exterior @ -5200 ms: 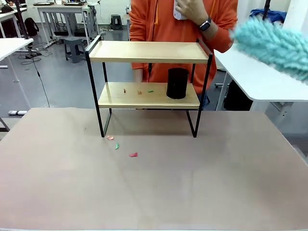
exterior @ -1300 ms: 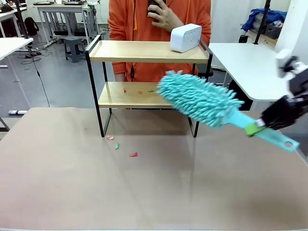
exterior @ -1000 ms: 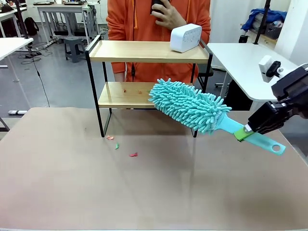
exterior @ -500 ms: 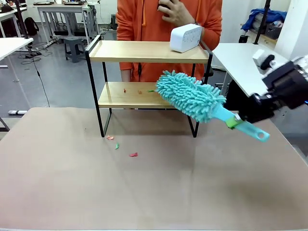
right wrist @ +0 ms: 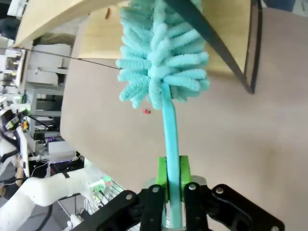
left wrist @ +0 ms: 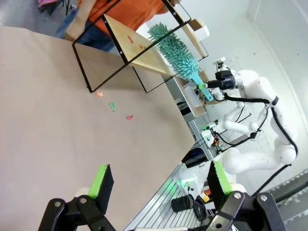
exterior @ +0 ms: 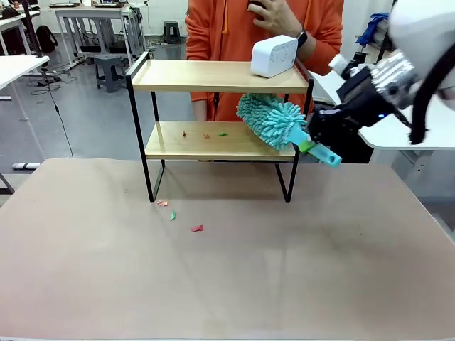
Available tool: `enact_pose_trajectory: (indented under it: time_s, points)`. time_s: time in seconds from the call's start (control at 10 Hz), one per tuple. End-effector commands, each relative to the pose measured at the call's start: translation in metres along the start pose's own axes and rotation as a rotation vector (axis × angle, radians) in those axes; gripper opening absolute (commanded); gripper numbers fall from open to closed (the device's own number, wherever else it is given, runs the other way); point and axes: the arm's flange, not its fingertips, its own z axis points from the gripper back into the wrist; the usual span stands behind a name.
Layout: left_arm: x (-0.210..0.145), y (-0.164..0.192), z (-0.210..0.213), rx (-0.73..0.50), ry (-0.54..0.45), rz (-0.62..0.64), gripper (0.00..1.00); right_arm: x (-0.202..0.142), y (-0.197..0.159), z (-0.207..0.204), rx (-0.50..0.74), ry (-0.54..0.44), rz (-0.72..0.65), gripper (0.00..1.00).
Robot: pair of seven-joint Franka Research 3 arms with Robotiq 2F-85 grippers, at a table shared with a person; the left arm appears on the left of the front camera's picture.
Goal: Clean the shelf.
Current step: Clean the remaining tier of the Shelf with the Duster once objects are removed.
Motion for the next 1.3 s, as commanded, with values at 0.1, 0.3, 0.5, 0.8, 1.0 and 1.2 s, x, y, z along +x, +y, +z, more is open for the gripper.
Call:
enact_pose_trajectory:
  time_s: [0.1, 0.3, 0.5, 0.8, 1.0, 1.2]
  points:
    - [0.000, -0.002, -0.001, -0.014, -0.012, -0.022, 1.00, 0.030, 0.007, -0.025, 0.007, 0.018, -0.015, 0.10]
    - [0.000, -0.002, -0.001, -0.014, -0.012, -0.022, 1.00, 0.040, 0.008, -0.048, 0.037, 0.013, 0.010, 0.10]
    - [0.000, -0.002, -0.001, -0.014, -0.012, -0.022, 1.00, 0.048, 0.017, -0.066, 0.090, 0.040, 0.059, 0.10]
    - [0.000, -0.002, -0.001, -0.014, -0.012, -0.022, 1.00, 0.042, 0.036, -0.081, 0.120, 0.095, 0.123, 0.10]
    - [0.000, -0.002, -0.001, -0.014, -0.012, -0.022, 1.00, 0.038, 0.030, -0.082, 0.120, 0.111, 0.105, 0.10]
    - [0.000, -0.002, -0.001, -0.014, -0.012, -0.022, 1.00, 0.033, 0.022, -0.076, 0.126, 0.097, 0.089, 0.10]
